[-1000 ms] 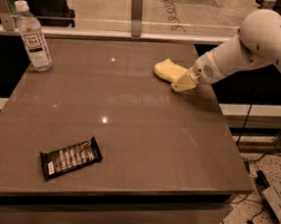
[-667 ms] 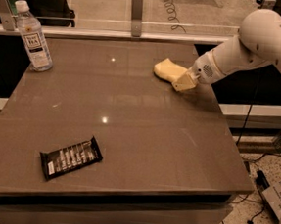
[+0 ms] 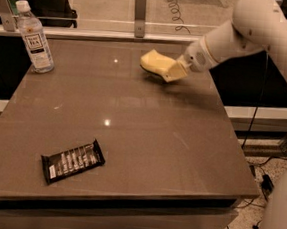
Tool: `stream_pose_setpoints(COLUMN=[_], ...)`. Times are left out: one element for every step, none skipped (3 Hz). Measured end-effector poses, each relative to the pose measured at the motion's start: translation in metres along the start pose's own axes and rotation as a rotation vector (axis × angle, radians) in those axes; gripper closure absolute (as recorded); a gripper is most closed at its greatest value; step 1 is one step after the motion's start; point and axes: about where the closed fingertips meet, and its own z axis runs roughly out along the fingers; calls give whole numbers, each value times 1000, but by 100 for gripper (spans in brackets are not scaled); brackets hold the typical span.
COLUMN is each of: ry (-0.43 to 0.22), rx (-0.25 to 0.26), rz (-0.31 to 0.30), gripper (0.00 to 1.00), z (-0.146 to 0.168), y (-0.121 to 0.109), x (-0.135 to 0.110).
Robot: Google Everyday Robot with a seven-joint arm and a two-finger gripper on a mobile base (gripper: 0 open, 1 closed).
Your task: Move sponge near blue plastic bottle
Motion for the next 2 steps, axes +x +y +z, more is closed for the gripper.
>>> stream_pose_setpoints(ry=[-32, -32], rx=[14, 13], rz=[-33, -33], gripper=[100, 100], z=[-7, -7], y=[-1, -1], x=[-26, -26])
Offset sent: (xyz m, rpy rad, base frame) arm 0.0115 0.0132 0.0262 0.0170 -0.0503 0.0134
